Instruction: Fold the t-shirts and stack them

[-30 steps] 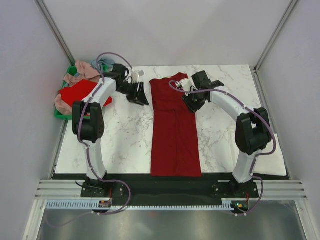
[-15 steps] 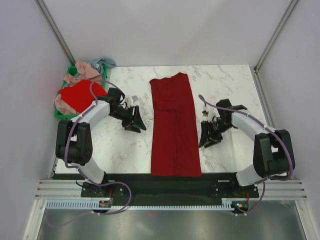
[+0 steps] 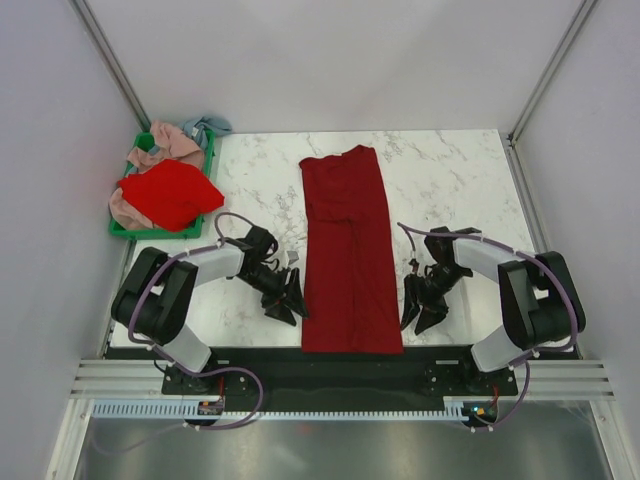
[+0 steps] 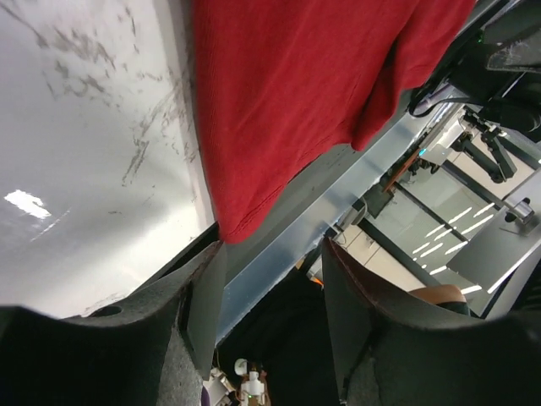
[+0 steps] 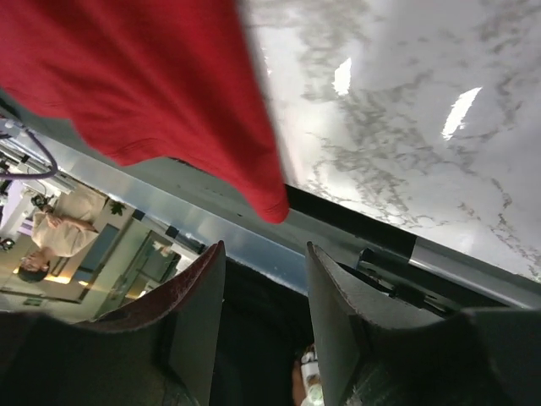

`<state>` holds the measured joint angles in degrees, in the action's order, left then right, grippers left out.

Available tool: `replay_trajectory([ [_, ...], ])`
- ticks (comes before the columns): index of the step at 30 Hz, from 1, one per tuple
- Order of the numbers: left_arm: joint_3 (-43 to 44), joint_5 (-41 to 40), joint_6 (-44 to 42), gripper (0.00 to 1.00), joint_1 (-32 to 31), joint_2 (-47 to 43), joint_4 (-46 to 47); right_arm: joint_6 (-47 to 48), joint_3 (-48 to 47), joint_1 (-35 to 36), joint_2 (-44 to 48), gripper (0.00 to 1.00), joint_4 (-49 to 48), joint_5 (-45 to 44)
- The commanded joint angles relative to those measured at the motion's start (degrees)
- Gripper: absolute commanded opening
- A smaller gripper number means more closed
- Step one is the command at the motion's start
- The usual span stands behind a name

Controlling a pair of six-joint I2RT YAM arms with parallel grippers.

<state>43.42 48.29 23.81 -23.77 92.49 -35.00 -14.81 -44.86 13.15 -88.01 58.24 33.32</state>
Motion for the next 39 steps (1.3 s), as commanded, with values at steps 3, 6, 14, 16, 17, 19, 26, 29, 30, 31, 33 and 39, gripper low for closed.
replay_trajectory([
  [3, -4.8, 1.0, 6.8, 0.57, -2.1, -2.8, 6.3, -5.8, 3.1, 0.8, -3.4, 0.49, -4.2, -2.6],
  [6, -6.3, 0.3, 7.6, 0.57, -2.4, -2.8, 7.5, -8.6, 4.3, 2.8, -3.7, 0.48, -8.3, -3.2],
  [14, -8.0, -4.1, 7.9, 0.55, -4.4, -2.2, 11.4, -13.1, 6.2, 5.2, -2.8, 0.45, -15.6, -4.9],
  [16, -8.7, -4.4, 8.7, 0.55, -4.8, -2.2, 12.8, -14.4, 7.3, 5.9, -2.6, 0.45, -17.2, -4.9],
  [17, -8.9, -4.3, 8.8, 0.55, -5.0, -2.4, 13.1, -14.7, 7.8, 6.0, -2.4, 0.45, -17.5, -4.8],
  [19, -9.8, -4.0, 9.3, 0.54, -5.6, -2.5, 14.1, -15.2, 8.7, 6.5, -1.8, 0.45, -18.1, -4.5],
  [26, -11.3, -3.1, 10.0, 0.42, -6.5, -2.8, 15.5, -17.4, 10.1, 9.0, -0.8, 0.42, -20.9, -1.5],
  [29, -11.2, -2.2, 10.1, 0.33, -6.8, -2.6, 16.4, -17.5, 10.4, 9.2, -0.7, 0.35, -21.9, -0.2],
  [30, -11.0, -1.8, 10.1, 0.29, -7.0, -2.4, 16.5, -17.4, 10.2, 9.3, -0.8, 0.3, -22.4, 0.1],
  [31, -10.8, -1.6, 10.1, 0.23, -7.0, -2.4, 16.7, -17.2, 10.1, 9.3, -0.6, 0.24, -22.6, 0.4],
  [33, -10.0, -1.4, 9.9, 0.1, -7.0, -2.8, 16.7, -16.8, 9.1, 9.2, -0.1, 0.03, -22.6, 1.1],
  [39, -4.9, -1.4, 5.6, 0.02, -4.7, -6.5, 13.4, -13.1, 1.4, 7.4, 1.0, 0.0, -19.2, 2.5],
])
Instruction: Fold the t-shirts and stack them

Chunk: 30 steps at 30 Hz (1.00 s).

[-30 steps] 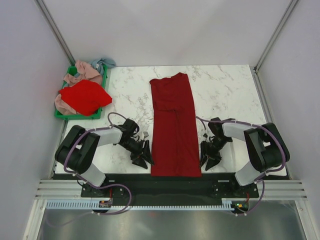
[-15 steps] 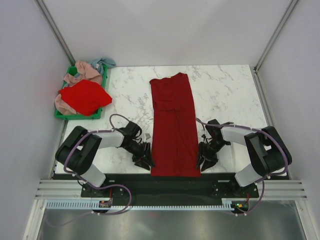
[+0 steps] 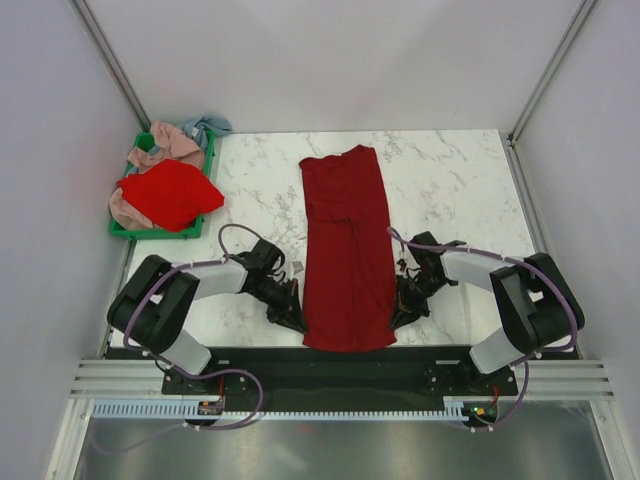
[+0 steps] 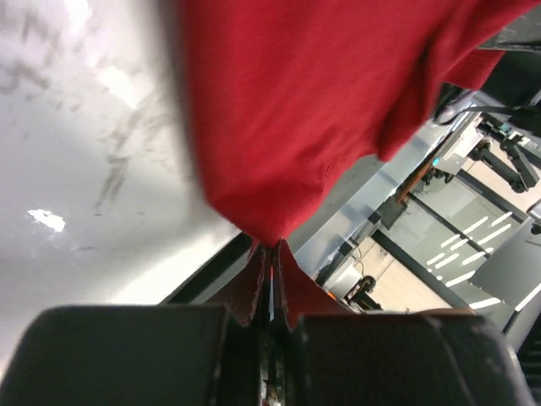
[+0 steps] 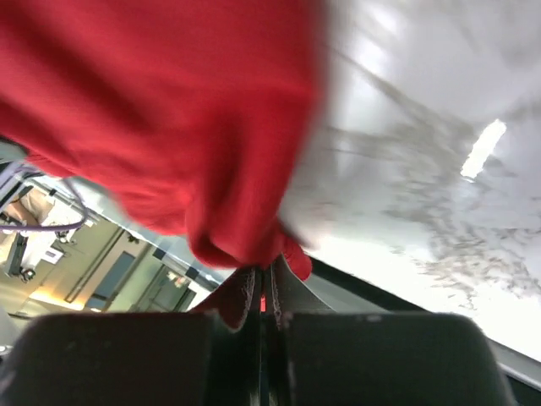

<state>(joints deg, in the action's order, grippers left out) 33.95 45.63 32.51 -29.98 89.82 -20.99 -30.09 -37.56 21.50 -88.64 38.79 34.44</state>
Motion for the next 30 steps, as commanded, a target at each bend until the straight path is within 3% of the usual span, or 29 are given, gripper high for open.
replay_trajectory([
  [1, 5.4, 1.2, -4.0, 0.02, 2.2, -4.6, -1.2, 4.0, -7.2, -1.9, 1.7, 0.0, 1.1, 1.6],
  [11, 22.2, 2.3, -15.5, 0.02, 12.3, -1.1, -12.1, 8.4, -19.6, -8.6, 1.5, 0.0, 4.4, 1.8],
  [30, 42.4, -3.2, -19.9, 0.02, 14.5, 16.6, -6.3, 12.6, -39.0, -12.1, -15.8, 0.0, -2.8, -3.0],
])
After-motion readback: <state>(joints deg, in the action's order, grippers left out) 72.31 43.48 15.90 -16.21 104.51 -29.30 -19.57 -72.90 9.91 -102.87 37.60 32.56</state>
